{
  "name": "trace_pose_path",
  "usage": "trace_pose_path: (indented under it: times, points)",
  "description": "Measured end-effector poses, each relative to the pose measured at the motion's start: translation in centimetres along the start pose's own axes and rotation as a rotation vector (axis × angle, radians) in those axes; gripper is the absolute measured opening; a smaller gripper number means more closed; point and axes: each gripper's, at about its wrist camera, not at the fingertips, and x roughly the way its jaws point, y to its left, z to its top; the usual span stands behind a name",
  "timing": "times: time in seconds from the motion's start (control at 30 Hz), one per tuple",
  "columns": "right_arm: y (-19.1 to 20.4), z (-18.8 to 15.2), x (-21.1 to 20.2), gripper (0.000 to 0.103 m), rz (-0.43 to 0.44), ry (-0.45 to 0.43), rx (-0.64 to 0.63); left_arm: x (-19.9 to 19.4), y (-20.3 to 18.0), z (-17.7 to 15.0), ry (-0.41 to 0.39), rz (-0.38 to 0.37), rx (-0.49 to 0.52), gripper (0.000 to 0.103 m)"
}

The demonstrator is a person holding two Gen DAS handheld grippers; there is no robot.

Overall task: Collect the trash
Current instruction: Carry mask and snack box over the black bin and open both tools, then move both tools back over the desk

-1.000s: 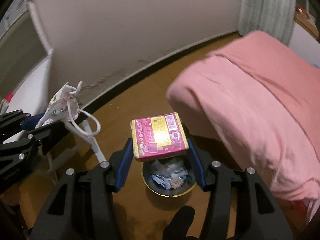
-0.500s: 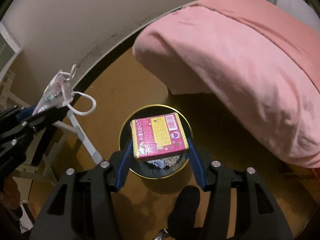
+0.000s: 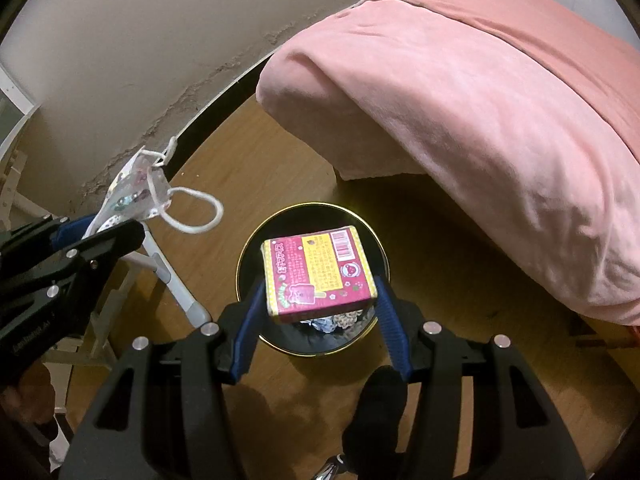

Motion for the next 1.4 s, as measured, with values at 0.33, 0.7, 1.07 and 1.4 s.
trace_pose_path:
  times: [0.33,0.7,1.07,1.4]
  points:
    - [0.3,0.0,0.3,0.053,-0.001,0.011,0.001,0.0,0.2,0.1,-0.008,-0.005,0.0,0.056]
    - [1.2,0.0,0.7,0.073,0.014,0.011,0.003,-1.2,0.9,-0.2,-0.02,0.008,-0.021,0.063]
    - [2.1,0.8,-1.6,0.077,0.001,-0.013,-0.016,-5.8,1.6,-0.4,-0.072,0.034,-0.015,0.083]
    - [10.7,3.5,-12.9,0.085,0.037,-0.213,-0.196,-19.0,7.0,-2.7,-0.196,0.174,-0.052,0.093]
